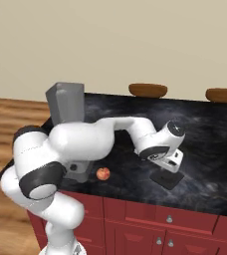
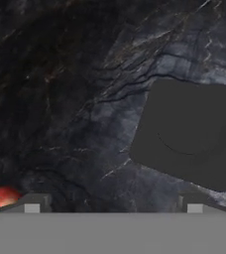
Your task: Open the blender lid, put the peach in the blender, close the lid, and start the blender.
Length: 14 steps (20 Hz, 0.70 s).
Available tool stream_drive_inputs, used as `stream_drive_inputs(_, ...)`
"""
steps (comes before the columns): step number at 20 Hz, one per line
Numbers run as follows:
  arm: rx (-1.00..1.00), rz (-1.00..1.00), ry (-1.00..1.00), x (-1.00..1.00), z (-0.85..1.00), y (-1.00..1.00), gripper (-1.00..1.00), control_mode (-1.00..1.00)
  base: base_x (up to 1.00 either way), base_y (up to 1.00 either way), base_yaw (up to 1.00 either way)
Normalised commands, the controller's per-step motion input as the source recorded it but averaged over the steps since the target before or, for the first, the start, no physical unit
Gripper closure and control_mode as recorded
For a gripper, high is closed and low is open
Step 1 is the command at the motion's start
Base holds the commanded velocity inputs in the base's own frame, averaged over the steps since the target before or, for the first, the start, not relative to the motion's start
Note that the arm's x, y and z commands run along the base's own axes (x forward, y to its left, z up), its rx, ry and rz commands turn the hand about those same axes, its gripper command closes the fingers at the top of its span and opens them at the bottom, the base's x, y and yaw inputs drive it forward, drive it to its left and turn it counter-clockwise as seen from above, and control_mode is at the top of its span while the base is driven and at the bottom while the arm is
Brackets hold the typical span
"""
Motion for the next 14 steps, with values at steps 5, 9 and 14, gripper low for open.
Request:
stream_drive_inputs(5,-0.15,0.36,0.0,-0.32,0.0,0.95,-1.0,-1.0,0.0,0.0,0.0)
stream_drive_inputs(9,-0.24,0.25,0.09,-0.14,0.0,1.0,-1.0,-1.0,0.0,0.0,0.0)
stream_drive_inputs(14,-0.14,0.3,0.07,-0.11,0.0,0.76,-1.0,-1.0,0.0,0.0,0.0)
